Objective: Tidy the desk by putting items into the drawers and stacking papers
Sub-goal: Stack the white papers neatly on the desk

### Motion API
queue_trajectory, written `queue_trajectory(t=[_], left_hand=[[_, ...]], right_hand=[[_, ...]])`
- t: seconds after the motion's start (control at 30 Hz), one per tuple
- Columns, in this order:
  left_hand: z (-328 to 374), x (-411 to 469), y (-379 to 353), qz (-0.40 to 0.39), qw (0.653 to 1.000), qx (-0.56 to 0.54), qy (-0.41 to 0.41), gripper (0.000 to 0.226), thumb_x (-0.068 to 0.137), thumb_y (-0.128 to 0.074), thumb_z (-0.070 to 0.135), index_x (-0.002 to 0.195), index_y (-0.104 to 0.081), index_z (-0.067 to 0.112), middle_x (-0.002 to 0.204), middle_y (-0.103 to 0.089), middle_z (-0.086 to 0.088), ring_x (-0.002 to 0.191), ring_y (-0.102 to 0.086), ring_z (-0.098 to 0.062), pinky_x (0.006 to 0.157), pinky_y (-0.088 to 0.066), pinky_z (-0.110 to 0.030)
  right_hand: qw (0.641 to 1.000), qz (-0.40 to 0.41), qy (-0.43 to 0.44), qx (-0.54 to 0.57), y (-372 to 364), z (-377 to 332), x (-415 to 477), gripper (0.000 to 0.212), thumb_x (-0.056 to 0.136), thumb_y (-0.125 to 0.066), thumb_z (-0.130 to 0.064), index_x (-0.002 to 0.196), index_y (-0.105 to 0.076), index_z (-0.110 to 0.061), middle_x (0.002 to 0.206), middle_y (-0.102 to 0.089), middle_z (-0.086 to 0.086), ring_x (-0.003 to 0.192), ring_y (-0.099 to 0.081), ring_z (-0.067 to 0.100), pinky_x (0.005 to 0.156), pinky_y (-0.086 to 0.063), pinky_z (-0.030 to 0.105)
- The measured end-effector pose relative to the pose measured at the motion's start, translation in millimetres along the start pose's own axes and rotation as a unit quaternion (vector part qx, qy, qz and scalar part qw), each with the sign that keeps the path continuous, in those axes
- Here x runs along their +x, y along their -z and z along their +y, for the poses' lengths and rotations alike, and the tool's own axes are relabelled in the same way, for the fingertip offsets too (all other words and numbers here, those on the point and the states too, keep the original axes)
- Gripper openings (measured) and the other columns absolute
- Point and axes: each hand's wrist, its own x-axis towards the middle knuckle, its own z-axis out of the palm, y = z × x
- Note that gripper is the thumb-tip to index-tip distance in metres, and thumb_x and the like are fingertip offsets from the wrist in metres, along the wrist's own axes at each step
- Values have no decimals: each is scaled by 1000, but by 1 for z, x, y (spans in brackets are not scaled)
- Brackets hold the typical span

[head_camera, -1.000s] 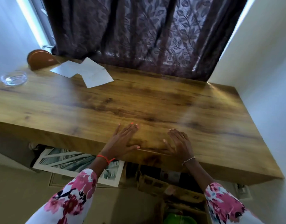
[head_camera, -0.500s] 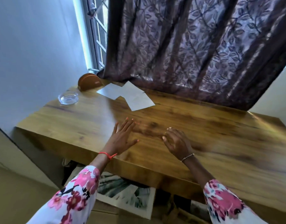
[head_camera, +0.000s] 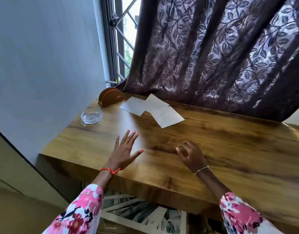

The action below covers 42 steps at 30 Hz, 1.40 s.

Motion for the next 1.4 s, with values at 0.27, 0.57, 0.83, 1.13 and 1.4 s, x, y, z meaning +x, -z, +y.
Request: queue_trajectory(t=[0.27, 0.57, 0.83, 1.13, 1.4], left_hand=[[-27, 47, -6, -27, 999, -13, 14, 115, 55, 14, 88, 148, -6, 23, 156, -2, 8, 136, 21, 0, 112, 14, -41], [-51, 126, -6, -41, 998, -12, 37, 116, 56, 9, 89, 148, -10, 21, 157, -7, 5, 134, 17, 1, 112, 12, -45], [-62, 159, -15, -60, 997, -29, 49, 123, 51, 16, 90, 147, -14, 18, 156, -9, 5, 132, 16, 2, 112, 12, -47], [-69, 213, -26, -80, 996, -42, 27, 116, 57, 4, 89, 146, -17, 18, 155, -14, 4, 143, 10, -9, 112, 13, -48], [-89, 247, -34, -92, 995, -29, 39, 98, 66, -1, 73, 146, -17, 20, 156, -15, 2, 144, 6, -11, 111, 13, -52]], right_hand=[[1000, -6, -28, 5, -33, 21, 50, 39, 84, -42, -35, 77, -69, -8, 79, -66, 7, 73, -63, 26, 68, -45, 28], [999, -8, -31, 16, -75, 57, 123, 40, 84, -44, -32, 64, -67, -6, 64, -65, 7, 62, -62, 25, 60, -41, 26], [998, -43, -41, 27, -97, 74, 160, 39, 83, -44, -29, 65, -68, -5, 65, -64, 7, 65, -62, 25, 57, -50, 29], [977, -88, -180, 79, -118, 95, 204, 16, 85, -57, -11, 91, -68, 0, 99, -65, 14, 99, -57, 29, 85, -42, 29], [946, -171, -252, 106, -142, 114, 263, 30, 87, -58, -14, 111, -60, 5, 115, -61, 24, 108, -57, 36, 92, -44, 38]])
